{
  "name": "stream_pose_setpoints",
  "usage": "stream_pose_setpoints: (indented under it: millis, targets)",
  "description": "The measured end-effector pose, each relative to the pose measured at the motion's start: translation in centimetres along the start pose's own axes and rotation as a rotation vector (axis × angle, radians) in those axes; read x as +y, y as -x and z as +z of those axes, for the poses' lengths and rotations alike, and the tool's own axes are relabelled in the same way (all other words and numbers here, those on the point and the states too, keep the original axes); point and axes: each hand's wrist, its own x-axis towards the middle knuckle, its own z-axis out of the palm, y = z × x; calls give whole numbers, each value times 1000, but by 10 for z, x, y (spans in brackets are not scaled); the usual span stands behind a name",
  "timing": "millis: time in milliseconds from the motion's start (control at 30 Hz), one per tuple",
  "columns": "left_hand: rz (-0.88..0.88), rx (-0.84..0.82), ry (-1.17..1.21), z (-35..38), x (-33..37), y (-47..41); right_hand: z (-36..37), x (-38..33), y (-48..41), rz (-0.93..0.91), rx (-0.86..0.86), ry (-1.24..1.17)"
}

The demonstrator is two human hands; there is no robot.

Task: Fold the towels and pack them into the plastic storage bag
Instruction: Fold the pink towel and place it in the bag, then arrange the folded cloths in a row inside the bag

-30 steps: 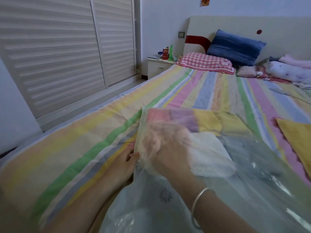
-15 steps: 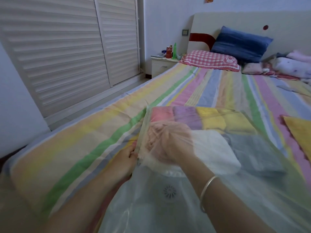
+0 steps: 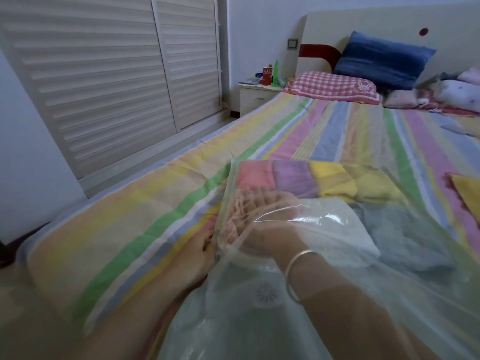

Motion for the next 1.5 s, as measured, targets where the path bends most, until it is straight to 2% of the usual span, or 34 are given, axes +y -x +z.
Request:
stream_pose_setpoints:
  millis: [33, 100, 133, 167, 200, 233, 333, 500, 600, 800, 900, 1000, 1100, 1133, 1200, 1267, 1367, 1433, 1500]
  targets:
    - [-14, 5, -19, -1, 1, 1, -11, -5, 12, 31, -81, -56]
    - [-63, 58, -10, -5, 8, 2, -59, -26, 34, 196, -138, -136]
    - [-93, 105, -18, -8, 14, 3, -89, -36, 41, 251, -80, -98]
    - [-115, 151, -66, -11, 22, 3, -102, -39, 49, 226, 77, -98]
    - [-106, 182, -144, -14, 36, 6, -107, -41, 62, 193, 155, -148]
    - [-62, 182, -220, -15, 51, 11, -112, -42, 79, 169, 173, -163]
    - [135, 55, -264, -1, 103, 28, -117, -42, 131, 131, 72, -156]
    - [379, -245, -334, 70, 179, 73, -137, -32, 211, 161, -117, -162]
    - [429, -390, -413, 115, 197, 97, -149, -15, 267, 153, -193, -211]
    - [541, -524, -585, 182, 199, 143, -206, 12, 378, 57, -217, -317]
    - [626, -541, -724, 197, 181, 163, -259, 31, 413, 156, -355, -560]
    - [523, -595, -791, 208, 158, 175, -292, 53, 437, 237, -454, -869]
    - [486, -601, -911, 224, 140, 182, -307, 82, 457, 469, -368, -1035]
    - [467, -602, -947, 228, 138, 183, -305, 96, 463, 529, -271, -933]
    - [421, -576, -967, 230, 145, 180, -294, 125, 479, 585, -96, -549]
    - [425, -446, -935, 236, 168, 176, -285, 148, 495, 589, -41, -229]
    - [545, -186, -674, 264, 212, 177, -272, 171, 515, 553, -214, -41]
    - [676, -168, -476, 289, 240, 184, -264, 181, 526, 533, -203, 5]
    - [801, -240, -424, 314, 263, 191, -259, 187, 536, 512, -143, 23]
